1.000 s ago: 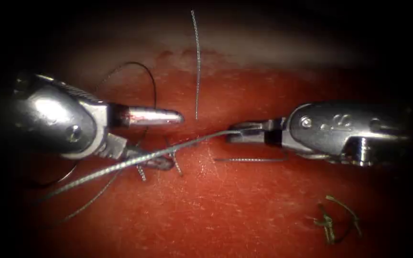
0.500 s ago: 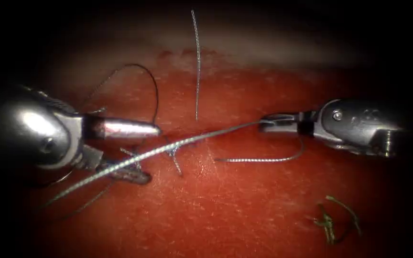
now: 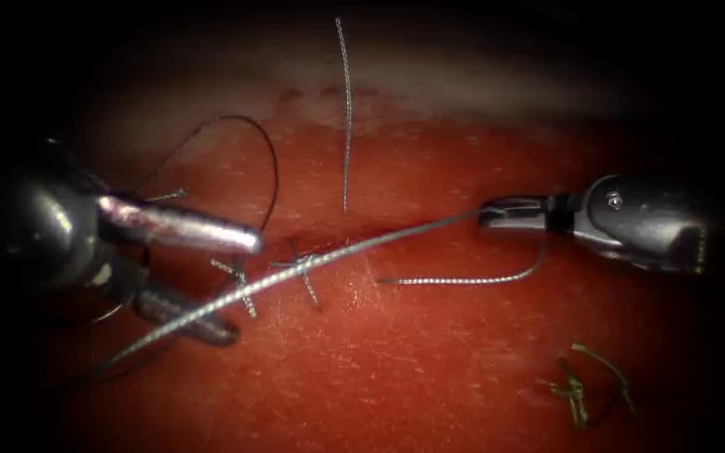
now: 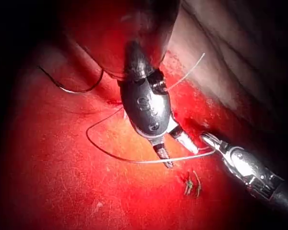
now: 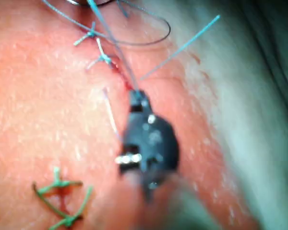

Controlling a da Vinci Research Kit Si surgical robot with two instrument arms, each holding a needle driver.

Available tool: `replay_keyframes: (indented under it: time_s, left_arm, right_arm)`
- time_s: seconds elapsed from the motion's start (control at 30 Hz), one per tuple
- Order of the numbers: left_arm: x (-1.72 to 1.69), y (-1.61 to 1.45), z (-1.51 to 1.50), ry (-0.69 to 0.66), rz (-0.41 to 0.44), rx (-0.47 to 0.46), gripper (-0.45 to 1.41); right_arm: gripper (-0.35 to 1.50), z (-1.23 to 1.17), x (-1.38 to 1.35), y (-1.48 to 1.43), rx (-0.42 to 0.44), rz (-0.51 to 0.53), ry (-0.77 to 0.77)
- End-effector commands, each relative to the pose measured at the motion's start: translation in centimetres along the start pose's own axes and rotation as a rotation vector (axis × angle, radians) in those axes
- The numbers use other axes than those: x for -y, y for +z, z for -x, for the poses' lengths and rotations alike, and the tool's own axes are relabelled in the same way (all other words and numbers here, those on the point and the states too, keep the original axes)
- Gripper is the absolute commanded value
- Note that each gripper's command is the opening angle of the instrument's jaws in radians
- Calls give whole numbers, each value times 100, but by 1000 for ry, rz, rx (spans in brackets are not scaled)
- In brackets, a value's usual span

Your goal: Wound Closure

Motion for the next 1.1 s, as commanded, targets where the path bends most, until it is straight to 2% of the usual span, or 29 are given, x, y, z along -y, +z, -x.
replay_keyframes:
  time_s: [0.03,0.23,0.4,0.7,0.77,0.8,1.1]
  left_arm:
    - [-4,6,7,2,1,-2,42]
    - [-4,3,8,15,34,-5,22]
    - [-5,-5,8,28,48,-17,36]
    - [-5,-3,9,41,57,-25,28]
    - [-6,-3,9,42,61,-27,-18]
    - [-7,-3,10,43,61,-28,-35]
    - [-7,3,20,34,51,-45,-35]
  right_arm:
    - [-35,4,2,8,-1,-2,0]
    - [-35,4,2,8,0,-2,6]
    - [-35,5,1,7,0,1,12]
    - [-35,6,1,9,0,2,17]
    - [-35,6,2,10,0,3,23]
    - [-35,6,2,10,0,6,23]
    - [-35,5,5,12,0,3,29]
